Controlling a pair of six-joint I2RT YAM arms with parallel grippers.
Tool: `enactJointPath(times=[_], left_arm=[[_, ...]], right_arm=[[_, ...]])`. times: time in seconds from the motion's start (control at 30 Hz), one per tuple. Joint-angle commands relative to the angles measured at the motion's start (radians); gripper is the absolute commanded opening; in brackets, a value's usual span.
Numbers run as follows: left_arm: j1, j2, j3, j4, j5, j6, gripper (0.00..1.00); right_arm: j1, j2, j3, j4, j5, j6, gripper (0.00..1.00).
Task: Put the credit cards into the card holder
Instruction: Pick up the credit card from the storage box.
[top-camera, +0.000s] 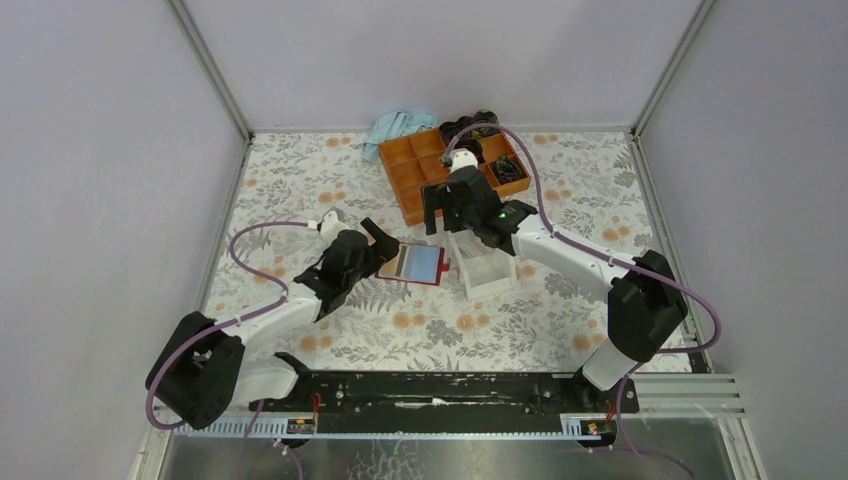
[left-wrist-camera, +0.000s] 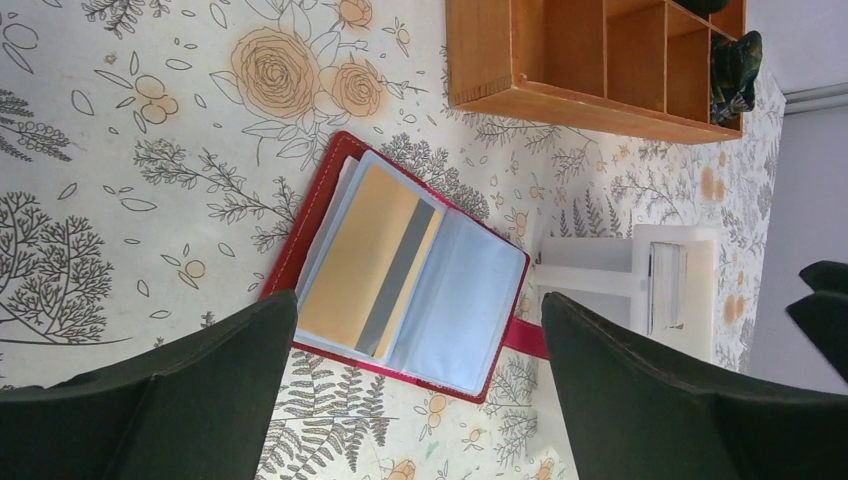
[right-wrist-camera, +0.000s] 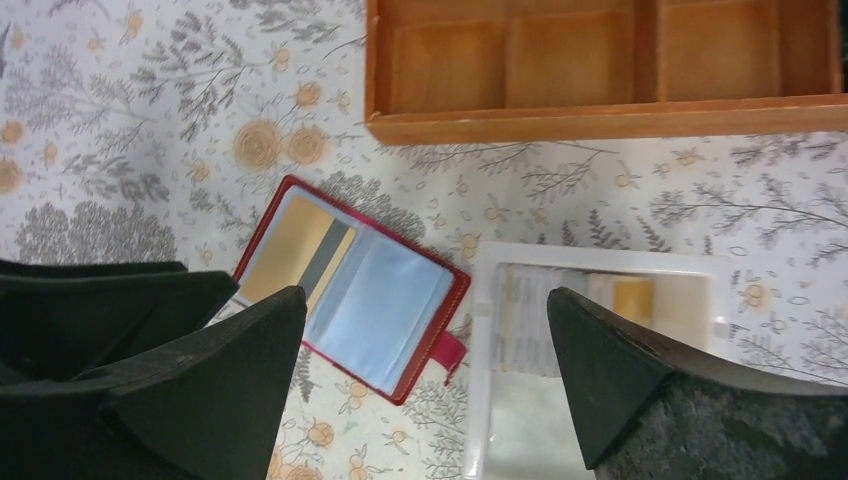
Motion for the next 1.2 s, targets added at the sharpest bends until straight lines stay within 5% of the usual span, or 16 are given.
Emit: enactJointPath(times=[0.0, 0.53, 1.17], left_arm=[[-0.001, -0.009, -0.008, 0.074, 0.012, 0.029, 0.99], [-0.001, -0.047, 0.005, 0.038, -0.009, 0.029, 0.89], [0.0, -0.021, 0.005, 0.046, -0.006, 0.01, 0.89]], right_arm=[[-0.031, -0.051, -0.016, 0.013, 0.094, -0.021, 0.99], [-0.141, -0.081, -0.144, -0.025, 0.093, -0.011, 0.94], [-0.231, 0.016, -0.161, 0.052, -0.22, 0.035, 0.77]])
